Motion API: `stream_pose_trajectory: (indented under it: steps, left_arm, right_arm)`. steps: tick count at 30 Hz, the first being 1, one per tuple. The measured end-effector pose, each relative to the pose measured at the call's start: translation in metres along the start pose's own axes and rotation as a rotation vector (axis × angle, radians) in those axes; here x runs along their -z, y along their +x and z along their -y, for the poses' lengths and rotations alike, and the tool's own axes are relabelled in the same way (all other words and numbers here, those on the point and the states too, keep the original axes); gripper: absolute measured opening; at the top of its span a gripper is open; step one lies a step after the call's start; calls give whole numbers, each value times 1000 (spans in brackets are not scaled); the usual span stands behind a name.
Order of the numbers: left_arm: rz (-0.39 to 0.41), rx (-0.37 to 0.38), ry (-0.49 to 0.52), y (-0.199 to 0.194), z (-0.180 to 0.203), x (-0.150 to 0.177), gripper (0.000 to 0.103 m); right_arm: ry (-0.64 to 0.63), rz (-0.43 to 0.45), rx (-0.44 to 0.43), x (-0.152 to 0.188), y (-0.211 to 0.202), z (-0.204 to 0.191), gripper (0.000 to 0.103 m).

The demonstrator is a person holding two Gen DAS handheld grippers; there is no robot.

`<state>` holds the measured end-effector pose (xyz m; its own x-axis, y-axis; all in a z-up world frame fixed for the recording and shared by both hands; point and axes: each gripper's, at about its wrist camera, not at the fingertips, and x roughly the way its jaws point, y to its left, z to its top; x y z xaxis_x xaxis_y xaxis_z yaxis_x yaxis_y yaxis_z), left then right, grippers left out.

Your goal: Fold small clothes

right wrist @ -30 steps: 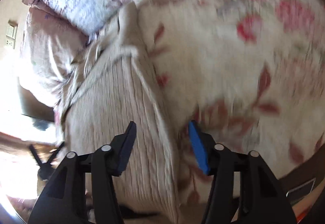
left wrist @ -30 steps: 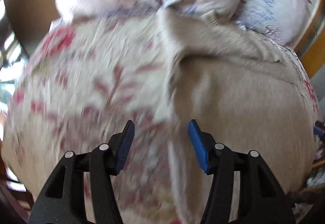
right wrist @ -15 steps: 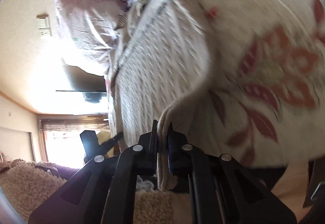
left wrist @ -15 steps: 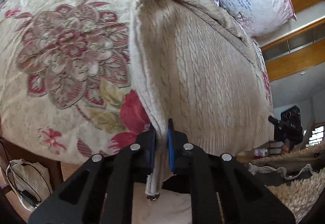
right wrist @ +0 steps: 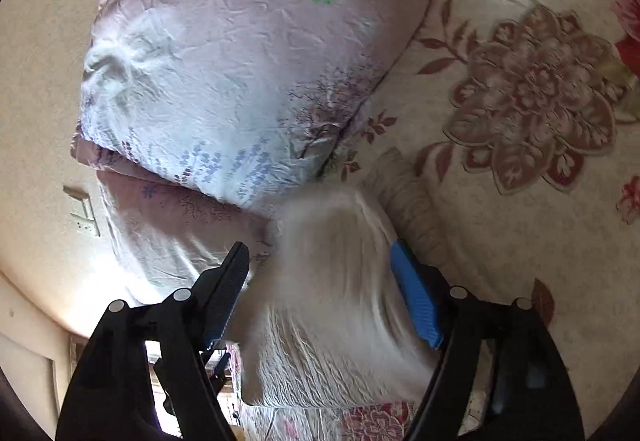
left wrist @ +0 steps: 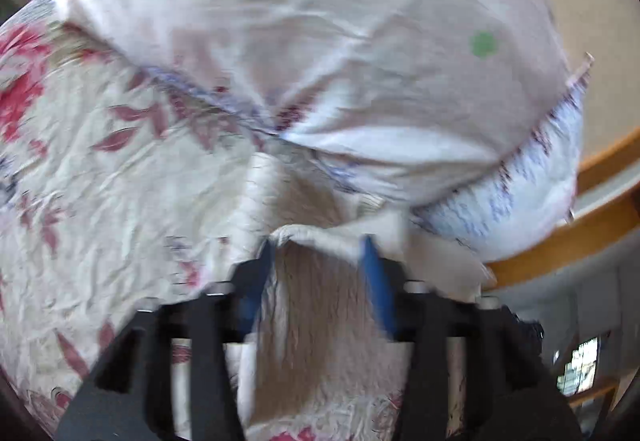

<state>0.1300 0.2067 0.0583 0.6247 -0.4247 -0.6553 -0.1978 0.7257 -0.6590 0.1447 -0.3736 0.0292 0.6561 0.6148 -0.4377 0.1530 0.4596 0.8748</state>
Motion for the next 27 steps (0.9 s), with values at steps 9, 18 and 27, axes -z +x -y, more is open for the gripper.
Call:
stream_pose_trajectory:
  steps: [9,18,27]
  left_arm:
    - [-152,-38,59,29,-27,19,65]
    - [-111,113,-100,59,2,19,16]
    - [-312,620,41,141,231,58,13]
  right_arm:
    - [12,-26,92,11,-17,31,79]
    - [28,-24,75,12,-21,31,79]
    - [21,103,64,-6,-68,45,79]
